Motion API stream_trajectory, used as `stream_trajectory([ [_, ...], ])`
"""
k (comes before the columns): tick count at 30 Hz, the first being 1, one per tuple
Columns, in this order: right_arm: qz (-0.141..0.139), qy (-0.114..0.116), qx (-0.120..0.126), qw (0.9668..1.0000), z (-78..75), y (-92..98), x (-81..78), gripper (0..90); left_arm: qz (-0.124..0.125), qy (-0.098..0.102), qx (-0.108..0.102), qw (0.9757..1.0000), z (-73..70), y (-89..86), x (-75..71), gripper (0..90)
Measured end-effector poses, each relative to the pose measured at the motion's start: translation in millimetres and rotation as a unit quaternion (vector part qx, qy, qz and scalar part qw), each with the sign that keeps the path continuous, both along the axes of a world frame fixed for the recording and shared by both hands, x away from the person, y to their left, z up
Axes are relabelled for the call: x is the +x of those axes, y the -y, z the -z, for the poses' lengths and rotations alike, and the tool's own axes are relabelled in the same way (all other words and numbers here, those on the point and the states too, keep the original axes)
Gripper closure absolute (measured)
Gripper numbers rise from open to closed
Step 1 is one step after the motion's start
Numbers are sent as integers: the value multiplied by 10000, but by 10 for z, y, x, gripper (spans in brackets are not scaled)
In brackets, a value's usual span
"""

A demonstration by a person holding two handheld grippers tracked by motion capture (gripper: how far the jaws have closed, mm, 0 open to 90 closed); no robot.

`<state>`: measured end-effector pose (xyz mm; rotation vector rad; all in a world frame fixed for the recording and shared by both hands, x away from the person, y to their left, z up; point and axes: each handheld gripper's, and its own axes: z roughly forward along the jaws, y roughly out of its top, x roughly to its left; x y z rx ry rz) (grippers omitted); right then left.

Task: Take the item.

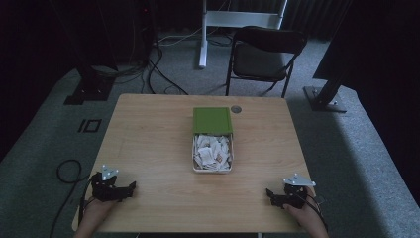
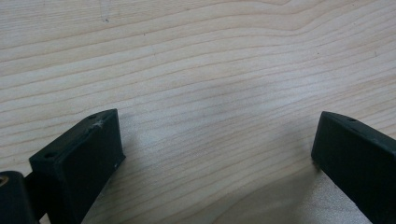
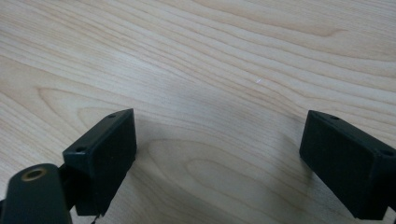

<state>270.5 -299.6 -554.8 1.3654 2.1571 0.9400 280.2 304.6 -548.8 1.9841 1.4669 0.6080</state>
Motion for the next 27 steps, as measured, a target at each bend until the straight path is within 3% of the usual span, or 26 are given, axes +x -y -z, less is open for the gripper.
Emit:
stream_trajectory([
  [2,81,21,19,10000,-3,-5,4,141,1,-1,3,10000,0,0,0,27],
  [6,234,3,194,9995,-8,-15,41,138,-1,1,0,10000,0,1,0,28],
  [11,287,24,234,9993,-31,-47,78,137,-1,1,0,10000,0,0,0,28],
  [21,257,285,420,9984,-311,-146,180,137,0,0,0,10000,0,0,0,28],
  [25,259,396,704,9964,-410,-216,195,133,0,0,1,10000,0,0,0,28],
  [27,214,455,659,9966,-460,-253,204,133,0,0,0,10000,0,0,0,28],
])
